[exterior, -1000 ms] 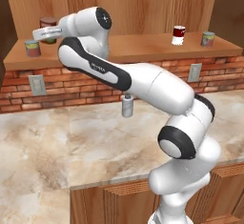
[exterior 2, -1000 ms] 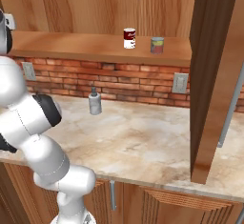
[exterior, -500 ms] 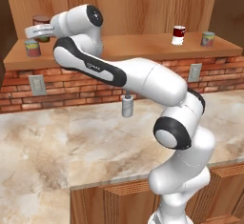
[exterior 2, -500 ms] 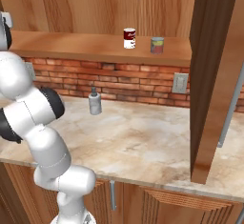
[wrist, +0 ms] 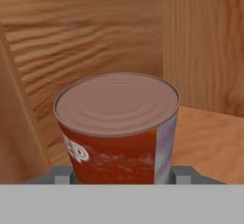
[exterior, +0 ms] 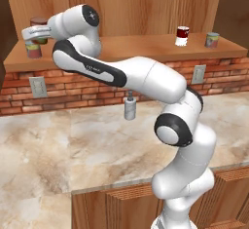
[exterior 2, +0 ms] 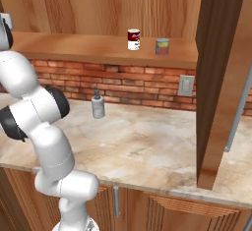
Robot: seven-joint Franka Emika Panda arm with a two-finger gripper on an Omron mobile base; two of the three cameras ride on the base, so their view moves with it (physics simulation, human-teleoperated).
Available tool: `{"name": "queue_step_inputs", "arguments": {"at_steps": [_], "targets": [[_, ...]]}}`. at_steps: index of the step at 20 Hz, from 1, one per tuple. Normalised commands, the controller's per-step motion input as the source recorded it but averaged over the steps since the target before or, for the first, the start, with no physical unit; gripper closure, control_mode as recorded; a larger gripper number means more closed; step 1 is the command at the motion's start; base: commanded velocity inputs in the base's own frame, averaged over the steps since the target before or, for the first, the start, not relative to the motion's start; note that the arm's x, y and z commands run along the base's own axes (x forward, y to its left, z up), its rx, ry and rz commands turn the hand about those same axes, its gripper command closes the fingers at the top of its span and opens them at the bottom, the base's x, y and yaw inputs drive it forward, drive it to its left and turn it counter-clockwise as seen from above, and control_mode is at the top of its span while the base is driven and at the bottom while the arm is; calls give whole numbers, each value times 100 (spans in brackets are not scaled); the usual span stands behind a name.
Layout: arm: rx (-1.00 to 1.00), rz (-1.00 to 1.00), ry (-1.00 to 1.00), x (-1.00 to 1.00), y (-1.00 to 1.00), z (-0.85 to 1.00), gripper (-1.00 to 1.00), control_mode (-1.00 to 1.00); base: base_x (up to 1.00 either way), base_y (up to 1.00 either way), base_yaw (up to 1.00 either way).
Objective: Stack two cans on top of the other two cans in the cabinet.
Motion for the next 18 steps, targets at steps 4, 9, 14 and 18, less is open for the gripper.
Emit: {"name": "queue_step_inputs", "arguments": {"at_steps": [4,9,14,18], "targets": [[-1,0,0,14,7,-1,100,-100,0,0,0],[-4,0,0,13,7,0,100,-100,0,0,0],[-7,0,0,8,8,1,100,-100,0,0,0],[-5,0,1,7,12,6,100,-100,0,0,0]]}}
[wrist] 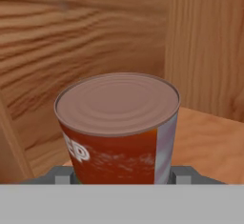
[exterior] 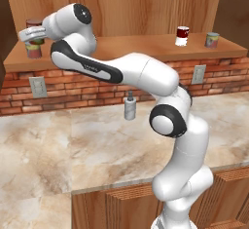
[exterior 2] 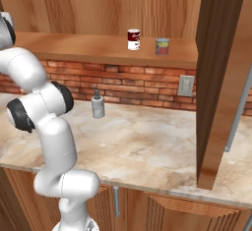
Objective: Stack two cans on top of the other two cans in the cabinet.
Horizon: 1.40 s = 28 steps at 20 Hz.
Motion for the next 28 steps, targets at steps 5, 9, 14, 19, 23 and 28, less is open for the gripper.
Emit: {"name": "queue_step_inputs", "arguments": {"at_steps": [5,9,14,19,23,28], "targets": [[-2,0,0,9,9,4,100,-100,0,0,0],[0,0,0,10,8,0,100,-100,0,0,0],[0,0,0,11,7,-1,100,-100,0,0,0],[0,0,0,15,6,-2,100,-100,0,0,0],[0,0,0,10,3,-6,100,-100,0,0,0],[0,0,1,10,4,-3,100,-100,0,0,0]]}}
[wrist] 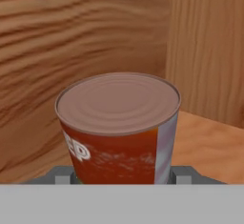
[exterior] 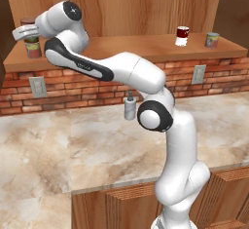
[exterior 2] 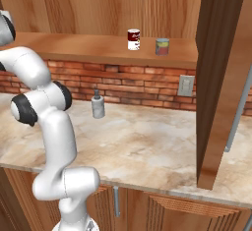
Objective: Stack two cans on top of the other two cans in the cabinet.
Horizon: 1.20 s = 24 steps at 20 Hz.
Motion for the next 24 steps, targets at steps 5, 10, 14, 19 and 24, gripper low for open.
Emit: {"name": "queue_step_inputs", "arguments": {"at_steps": [5,10,14,19,24], "targets": [[0,0,4,9,5,-10,100,-100,0,0,0],[0,0,1,9,5,-3,100,-100,0,0,0],[0,0,2,4,2,-2,100,-100,0,0,0],[0,0,1,0,0,-10,100,-100,0,0,0],[0,0,0,-3,0,-15,-100,-100,0,0,0]]}}
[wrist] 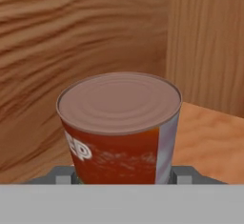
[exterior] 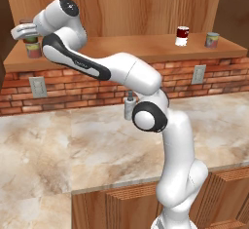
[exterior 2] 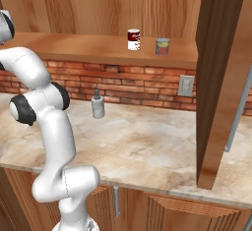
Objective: Stack two cans on top of the other two cans in the cabinet.
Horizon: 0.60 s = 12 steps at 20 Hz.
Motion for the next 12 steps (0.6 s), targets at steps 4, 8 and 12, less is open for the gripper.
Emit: {"name": "queue_step_inputs", "arguments": {"at_steps": [4,8,12], "targets": [[0,0,0,0,0,-8,-100,-100,0,0,0],[0,0,0,0,-2,-1,-100,-100,0,0,0],[0,0,0,0,-8,0,-100,-100,0,0,0]]}}
